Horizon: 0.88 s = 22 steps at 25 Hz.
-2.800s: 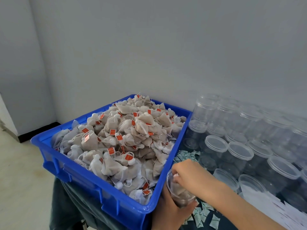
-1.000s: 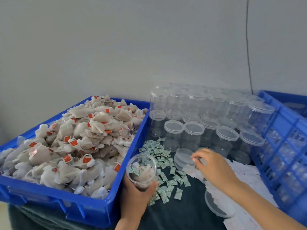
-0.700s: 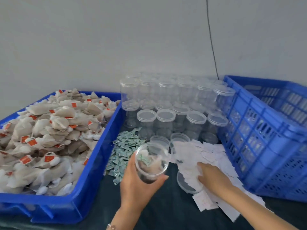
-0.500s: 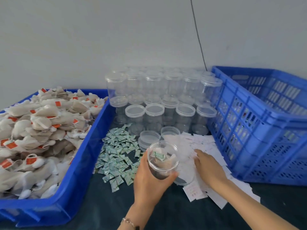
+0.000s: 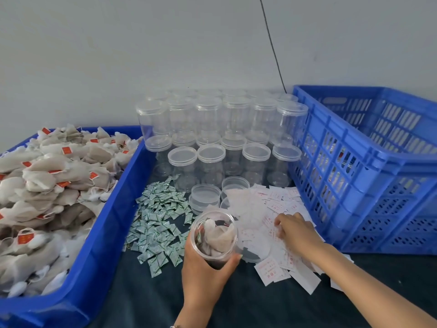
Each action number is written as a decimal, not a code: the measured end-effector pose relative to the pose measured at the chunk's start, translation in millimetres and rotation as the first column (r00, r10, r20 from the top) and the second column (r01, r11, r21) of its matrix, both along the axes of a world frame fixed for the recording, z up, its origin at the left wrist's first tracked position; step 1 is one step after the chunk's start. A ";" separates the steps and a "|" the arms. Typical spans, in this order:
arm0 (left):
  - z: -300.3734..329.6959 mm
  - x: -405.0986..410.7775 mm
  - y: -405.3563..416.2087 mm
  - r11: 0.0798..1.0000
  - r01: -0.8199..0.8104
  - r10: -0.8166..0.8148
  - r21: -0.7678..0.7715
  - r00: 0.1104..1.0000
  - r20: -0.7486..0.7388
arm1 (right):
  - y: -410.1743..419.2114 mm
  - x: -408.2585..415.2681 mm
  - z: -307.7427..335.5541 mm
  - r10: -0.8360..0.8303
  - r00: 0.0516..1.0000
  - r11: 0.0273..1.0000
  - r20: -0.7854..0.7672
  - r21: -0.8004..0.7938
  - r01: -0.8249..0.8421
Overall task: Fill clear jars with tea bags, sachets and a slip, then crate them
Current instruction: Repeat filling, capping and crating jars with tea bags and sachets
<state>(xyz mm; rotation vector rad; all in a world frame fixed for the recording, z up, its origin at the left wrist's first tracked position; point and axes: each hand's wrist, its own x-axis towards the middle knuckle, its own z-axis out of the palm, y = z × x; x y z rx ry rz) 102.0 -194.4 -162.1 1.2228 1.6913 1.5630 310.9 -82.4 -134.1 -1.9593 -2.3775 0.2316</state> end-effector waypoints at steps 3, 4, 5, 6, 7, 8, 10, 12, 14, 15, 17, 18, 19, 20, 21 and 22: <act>-3.0 -0.6 -0.3 1.000 -0.002 0.003 0.027 1.000 -0.008 | 6.7 1.0 5.0 0.021 1.000 0.995 -0.024 -0.099 -0.023; -3.4 -0.6 0.2 0.999 -0.003 0.004 0.033 1.000 -0.014 | 7.9 1.4 6.0 0.038 0.999 0.990 -0.035 -0.132 -0.043; -3.8 -0.7 1.2 0.999 -0.003 0.003 0.035 1.000 -0.018 | 9.0 1.8 6.7 0.053 0.998 0.987 -0.045 -0.148 -0.059; -4.4 -0.9 1.9 0.999 -0.002 0.003 0.036 1.000 -0.022 | 10.4 1.5 7.3 0.063 0.997 0.987 -0.050 -0.146 -0.070; -5.3 -1.1 2.4 0.999 -0.001 0.002 0.038 1.000 -0.027 | 11.6 1.1 6.8 0.077 0.996 0.988 -0.040 -0.134 -0.082; -6.4 -1.4 2.7 0.999 0.001 0.000 0.041 1.000 -0.027 | 13.2 -0.1 5.8 0.098 0.995 0.988 -0.007 -0.118 -0.098; -8.3 -1.4 2.6 0.999 0.003 -0.002 0.046 1.000 -0.020 | 15.0 -3.0 2.8 0.124 0.990 0.991 0.074 -0.067 -0.119; -9.0 -1.6 2.4 0.999 0.001 0.000 0.051 1.000 -0.027 | 13.2 -6.5 -0.4 0.121 0.986 0.991 0.114 0.036 -0.126; -10.3 -1.9 2.0 0.998 0.013 -0.013 0.060 1.000 -0.011 | 7.6 -5.9 -1.7 0.130 0.979 0.983 0.157 0.107 -0.148; -10.7 -1.8 2.0 0.998 0.024 -0.024 0.066 1.000 0.003 | 3.9 -4.5 1.6 0.136 0.975 0.979 0.176 0.126 -0.159; -10.9 -2.5 3.0 0.996 0.044 -0.045 0.076 0.999 0.007 | -3.2 -4.5 16.5 0.127 0.977 0.965 0.173 0.206 -0.162; -11.6 -3.0 3.8 0.995 0.052 -0.052 0.079 0.999 0.001 | -8.8 -7.8 26.8 0.116 0.987 0.952 0.112 0.271 -0.143; -12.3 -3.4 4.1 0.995 0.057 -0.056 0.081 0.998 -0.014 | -16.3 -14.0 39.1 0.121 0.992 0.925 -0.022 0.365 -0.105; -12.1 -3.9 3.6 0.995 0.054 -0.052 0.078 0.998 -0.034 | -25.4 -23.3 52.6 0.178 0.961 0.885 -0.212 0.462 -0.062; -10.9 -3.7 3.1 0.997 0.044 -0.040 0.069 0.998 -0.056 | -36.9 -35.3 65.9 0.308 0.885 0.831 -0.349 0.552 -0.072; -9.4 -3.9 2.5 0.998 0.031 -0.027 0.062 0.997 -0.073 | -50.1 -50.3 79.1 0.452 0.819 0.749 -0.353 0.649 -0.133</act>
